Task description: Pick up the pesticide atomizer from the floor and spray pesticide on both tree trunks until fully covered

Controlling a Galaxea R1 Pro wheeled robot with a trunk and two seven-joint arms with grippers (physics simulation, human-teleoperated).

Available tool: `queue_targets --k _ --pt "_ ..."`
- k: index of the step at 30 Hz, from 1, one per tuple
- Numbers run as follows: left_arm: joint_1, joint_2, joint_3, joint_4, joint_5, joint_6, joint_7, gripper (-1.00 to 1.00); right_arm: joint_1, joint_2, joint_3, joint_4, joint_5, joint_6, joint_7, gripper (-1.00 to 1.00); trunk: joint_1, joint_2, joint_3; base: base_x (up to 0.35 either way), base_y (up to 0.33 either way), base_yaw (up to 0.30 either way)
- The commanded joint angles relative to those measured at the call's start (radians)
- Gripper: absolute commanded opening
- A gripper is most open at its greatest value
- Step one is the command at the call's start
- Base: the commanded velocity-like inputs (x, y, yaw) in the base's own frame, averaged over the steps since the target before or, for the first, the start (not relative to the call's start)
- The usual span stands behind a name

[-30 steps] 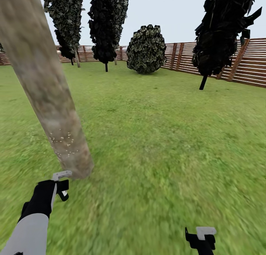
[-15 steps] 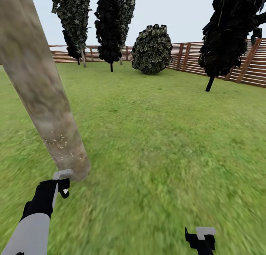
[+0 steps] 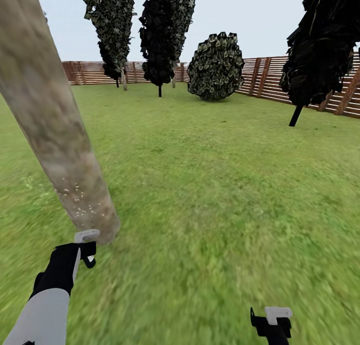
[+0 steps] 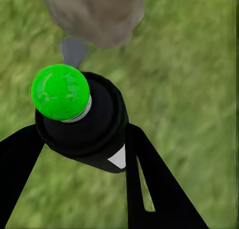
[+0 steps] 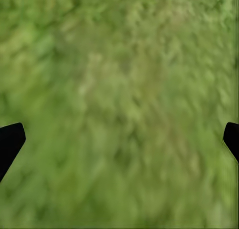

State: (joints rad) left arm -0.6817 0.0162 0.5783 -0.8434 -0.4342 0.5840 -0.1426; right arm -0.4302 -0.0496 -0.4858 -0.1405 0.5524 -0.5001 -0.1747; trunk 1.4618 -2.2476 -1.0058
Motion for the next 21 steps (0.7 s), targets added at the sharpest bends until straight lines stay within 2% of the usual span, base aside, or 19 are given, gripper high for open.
queue_targets --k 1,8,21 --pt "-0.001 -0.001 0.003 -0.002 -0.011 0.003 -0.009 -1.0 -0.001 0.0 -0.005 0.002 0.011 -0.003 -0.006 1.0 0.0 0.0 -0.001 0.213 -0.217 0.0" --pt "-0.001 -0.004 0.003 -0.002 -0.011 0.003 -0.009 -1.0 -0.001 0.001 -0.005 0.002 0.011 -0.003 -0.006 1.0 0.0 0.0 -0.001 0.224 -0.209 0.033" --pt "-0.001 -0.012 0.003 -0.003 -0.011 0.001 -0.005 -1.0 -0.001 0.001 -0.005 0.002 0.011 -0.003 -0.006 1.0 0.0 0.0 -0.001 0.161 -0.235 0.263"
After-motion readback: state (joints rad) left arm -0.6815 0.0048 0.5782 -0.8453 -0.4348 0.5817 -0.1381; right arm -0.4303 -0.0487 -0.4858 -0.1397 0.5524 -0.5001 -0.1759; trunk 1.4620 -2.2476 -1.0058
